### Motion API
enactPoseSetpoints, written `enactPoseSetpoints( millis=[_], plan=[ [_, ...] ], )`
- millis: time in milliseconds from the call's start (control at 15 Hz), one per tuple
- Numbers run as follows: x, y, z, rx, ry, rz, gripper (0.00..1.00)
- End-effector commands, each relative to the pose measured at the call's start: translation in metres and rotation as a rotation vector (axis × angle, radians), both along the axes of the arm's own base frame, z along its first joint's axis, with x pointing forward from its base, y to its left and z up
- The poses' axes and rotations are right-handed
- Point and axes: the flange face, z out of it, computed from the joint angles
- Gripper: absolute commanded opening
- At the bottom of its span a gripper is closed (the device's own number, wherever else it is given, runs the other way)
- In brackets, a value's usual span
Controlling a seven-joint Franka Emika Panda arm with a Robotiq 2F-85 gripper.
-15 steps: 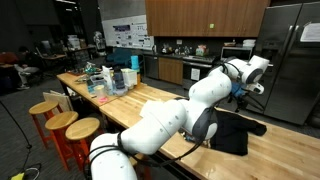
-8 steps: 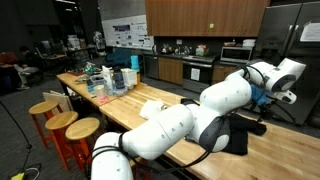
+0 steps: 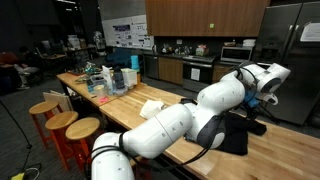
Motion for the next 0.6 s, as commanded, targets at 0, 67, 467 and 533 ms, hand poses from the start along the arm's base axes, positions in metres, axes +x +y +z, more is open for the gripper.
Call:
enactPoseSetpoints(
  millis=[0, 67, 467, 533],
  plan=[
    [0.018, 0.052, -0.014, 0.057, 0.025, 0.202, 1.00],
    [0.022, 0.067, -0.018, 0.070, 0.037, 0.260, 1.00],
    [0.025, 0.092, -0.025, 0.079, 0.077, 0.391, 1.00],
    [0.022, 0.084, -0.019, 0.069, 0.070, 0.369, 1.00]
  ],
)
